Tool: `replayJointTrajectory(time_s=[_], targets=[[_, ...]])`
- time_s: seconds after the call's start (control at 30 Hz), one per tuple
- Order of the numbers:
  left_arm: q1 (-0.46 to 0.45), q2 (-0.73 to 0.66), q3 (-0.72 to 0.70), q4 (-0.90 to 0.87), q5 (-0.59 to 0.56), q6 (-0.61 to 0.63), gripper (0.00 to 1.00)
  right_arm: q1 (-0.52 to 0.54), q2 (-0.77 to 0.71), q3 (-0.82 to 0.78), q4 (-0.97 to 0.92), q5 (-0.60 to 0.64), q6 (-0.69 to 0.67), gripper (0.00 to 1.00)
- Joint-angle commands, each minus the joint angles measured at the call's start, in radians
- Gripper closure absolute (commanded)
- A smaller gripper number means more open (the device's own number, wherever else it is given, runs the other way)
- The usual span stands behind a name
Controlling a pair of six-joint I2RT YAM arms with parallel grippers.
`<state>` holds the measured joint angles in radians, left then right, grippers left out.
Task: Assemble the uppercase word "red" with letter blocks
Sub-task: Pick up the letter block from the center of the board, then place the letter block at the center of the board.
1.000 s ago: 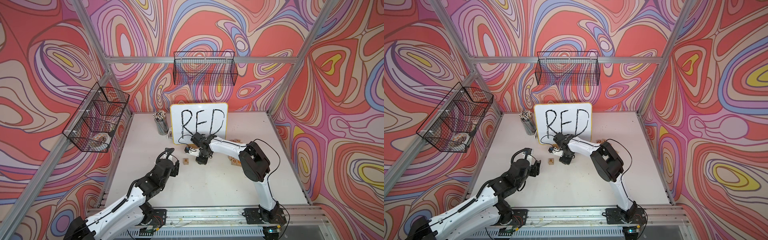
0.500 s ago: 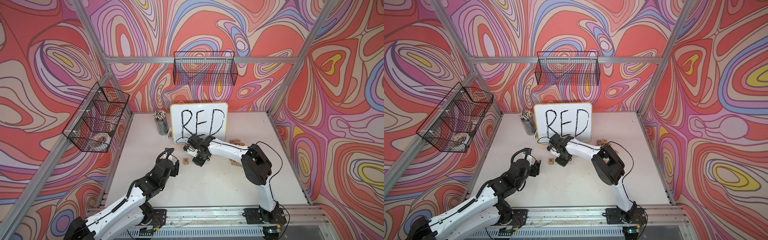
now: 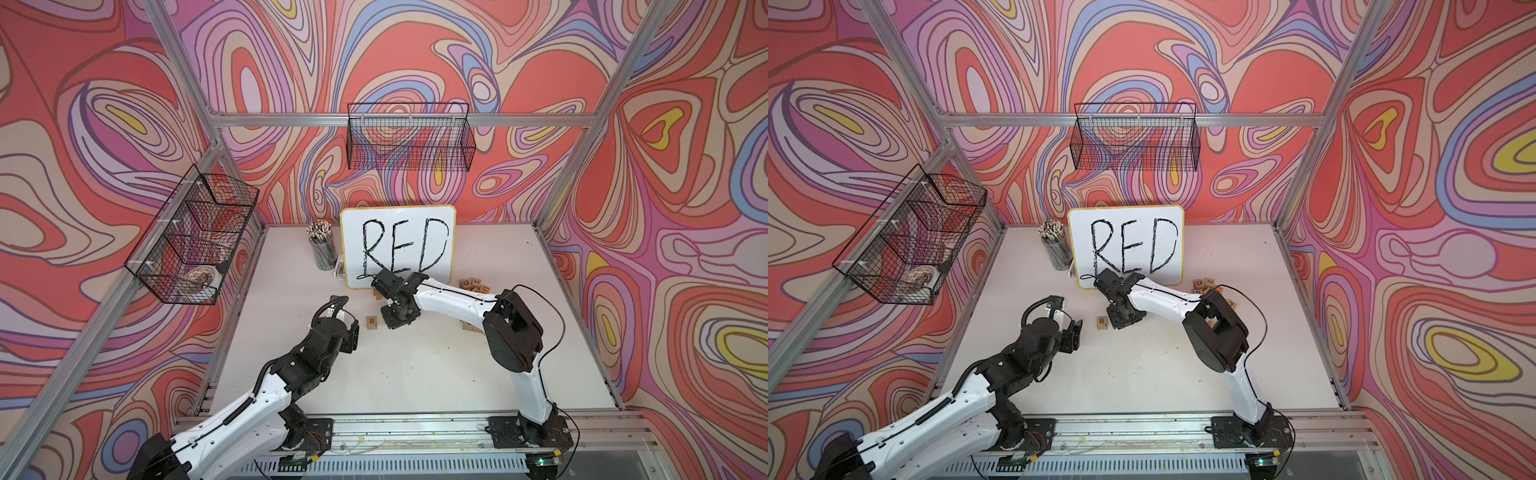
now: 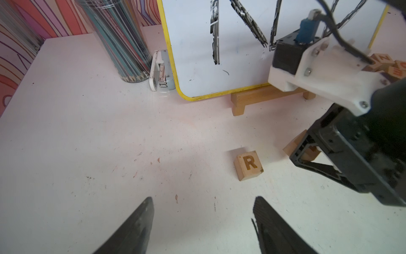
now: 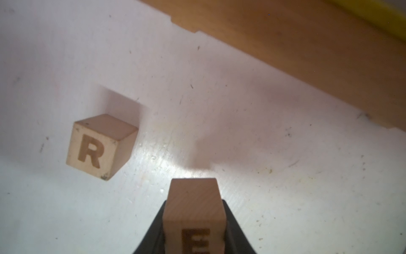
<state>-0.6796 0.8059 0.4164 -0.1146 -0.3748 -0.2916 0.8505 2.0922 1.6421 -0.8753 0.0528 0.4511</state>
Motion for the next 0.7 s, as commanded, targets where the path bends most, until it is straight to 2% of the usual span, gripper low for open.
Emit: replayJointTrajectory(time_s=[0.0, 0.17, 0.67], targets=[[0.008, -0.01, 0.002, 0.013, 0.003, -0.004, 0.26, 0.002, -0.018, 0.004, 0.015, 0.027, 0.157, 0.81], [0.008, -0.023, -0.002, 0.007, -0.002, -0.006, 0.26, -0.001, -0.011, 0.008, -0.002, 0.064, 0.213, 0.8], [0.008, -0.034, -0.004, -0.007, -0.007, -0.009, 0.26, -0.008, 0.013, -0.037, 0.046, 0.013, 0.286, 0.8]])
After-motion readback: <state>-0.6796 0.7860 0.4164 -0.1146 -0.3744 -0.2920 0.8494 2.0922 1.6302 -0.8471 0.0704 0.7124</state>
